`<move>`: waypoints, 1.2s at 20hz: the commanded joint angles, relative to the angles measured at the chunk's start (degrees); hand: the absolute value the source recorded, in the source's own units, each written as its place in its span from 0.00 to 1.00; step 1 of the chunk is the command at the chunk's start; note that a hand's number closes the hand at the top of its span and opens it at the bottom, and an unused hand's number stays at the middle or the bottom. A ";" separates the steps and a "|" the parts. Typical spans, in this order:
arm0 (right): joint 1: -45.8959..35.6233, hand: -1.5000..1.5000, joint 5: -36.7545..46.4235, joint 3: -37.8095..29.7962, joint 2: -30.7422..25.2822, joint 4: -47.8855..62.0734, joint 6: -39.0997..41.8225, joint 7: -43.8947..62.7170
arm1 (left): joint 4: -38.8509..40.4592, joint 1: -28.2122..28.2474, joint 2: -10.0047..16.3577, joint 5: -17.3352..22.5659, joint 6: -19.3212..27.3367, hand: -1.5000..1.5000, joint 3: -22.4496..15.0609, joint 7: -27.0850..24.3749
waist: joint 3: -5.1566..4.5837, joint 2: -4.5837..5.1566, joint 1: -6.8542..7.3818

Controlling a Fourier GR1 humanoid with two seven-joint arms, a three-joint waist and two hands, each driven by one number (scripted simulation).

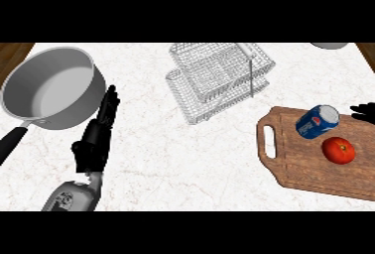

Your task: Pick the tomato from the cutting board and place it in the tiered basket

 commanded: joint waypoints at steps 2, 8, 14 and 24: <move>0.74 0.00 -0.04 0.91 1.28 -3.93 5.59 -0.36 | 0.19 -0.36 1.36 2.08 -3.74 0.50 3.88 -0.05 | -0.03 -0.10 -0.36; 0.22 0.00 1.40 2.90 2.94 -3.34 5.74 1.56 | -1.07 -2.14 -2.26 -3.32 -0.57 0.50 0.94 3.65 | -0.01 -0.08 -0.38; 0.18 0.00 3.57 4.11 6.43 -3.14 4.08 3.35 | 0.90 3.77 -2.90 -1.95 -3.67 0.50 2.88 -4.38 | -0.03 -0.09 -0.36; -2.62 0.00 5.93 2.63 5.52 4.73 3.49 -2.18 | -0.64 -0.76 -1.53 -2.48 -6.70 0.50 7.04 2.34 | -0.01 -0.02 -0.25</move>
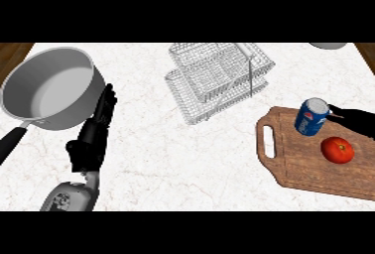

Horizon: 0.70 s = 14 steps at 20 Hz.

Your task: Pick the tomato from the cutting board and place it in the tiered basket

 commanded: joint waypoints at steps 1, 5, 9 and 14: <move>-0.09 0.00 0.59 -0.33 1.95 0.22 3.66 -0.81 | -1.58 4.03 -0.86 -0.56 -0.48 0.50 0.06 -2.50 | 0.09 0.05 0.02; -1.47 0.00 2.27 0.04 2.06 3.70 2.22 -4.06 | 1.06 1.18 -0.75 -0.45 -2.48 0.50 1.62 -2.23 | 0.10 0.10 -0.04; 3.21 0.00 1.07 -0.68 3.22 -2.70 3.98 -0.61 | 0.72 0.23 -2.61 -2.11 -1.29 0.50 1.13 -0.93 | 0.08 -0.01 -0.43; 1.01 0.00 2.51 -0.24 7.01 4.33 0.04 -2.21 | 0.51 1.69 -1.73 -2.11 -2.53 0.50 2.87 -2.34 | 0.10 0.09 -0.04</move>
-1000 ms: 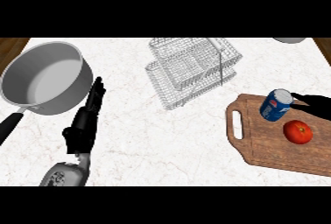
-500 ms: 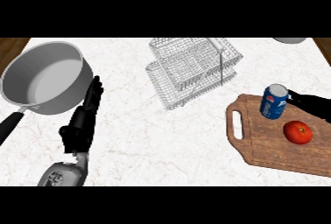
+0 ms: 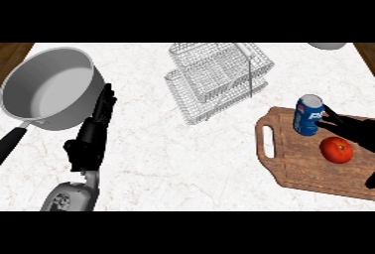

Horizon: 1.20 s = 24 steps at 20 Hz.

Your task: Pick the tomato from the cutting board and place it in the tiered basket

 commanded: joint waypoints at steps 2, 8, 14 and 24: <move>0.04 0.00 0.63 -0.84 2.08 1.79 2.01 -1.25 | -0.52 -2.42 -1.61 -2.04 0.87 0.50 -0.07 4.10 | 0.20 0.20 -0.09; -2.31 1.00 4.16 -1.60 6.37 6.28 -11.77 -4.82 | 3.18 -3.75 -4.58 -3.29 1.51 0.50 -0.89 1.57 | 0.23 0.35 0.00; -1.31 1.00 8.83 0.70 11.77 -2.17 -12.34 6.32 | -0.22 3.02 -1.97 -1.19 -1.88 0.50 0.84 -1.29 | 0.14 0.05 -0.11; -4.60 1.00 29.01 18.52 33.88 -18.95 2.21 49.48 | -0.20 0.39 -1.98 -2.58 -0.68 0.50 0.61 0.93 | -0.13 -0.66 0.26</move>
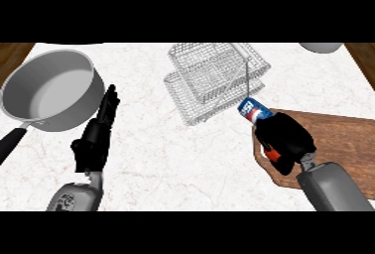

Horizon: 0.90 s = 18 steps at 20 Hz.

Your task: Pick the tomato from the cutting board and place it in the tiered basket

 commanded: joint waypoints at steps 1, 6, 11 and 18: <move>-1.62 1.00 7.80 7.13 11.93 -5.51 7.43 18.58 | -0.56 -0.02 -0.41 -0.41 0.26 0.50 -0.52 0.71 | 0.74 0.76 0.24; -1.26 1.00 10.12 12.52 19.09 -18.78 15.46 33.47 | -1.30 1.38 2.08 1.83 -1.79 0.50 2.51 -1.16 | 0.89 1.01 -0.06; -12.17 1.00 3.15 11.02 19.34 -31.33 27.21 44.08 | 0.05 -2.46 0.85 0.30 -0.78 0.50 1.70 2.37 | 0.93 1.13 -0.04; -29.00 1.00 -12.25 0.75 19.42 -36.61 39.97 58.47 | -1.97 -0.37 0.79 0.46 -1.93 0.50 0.98 0.94 | 0.91 1.21 0.91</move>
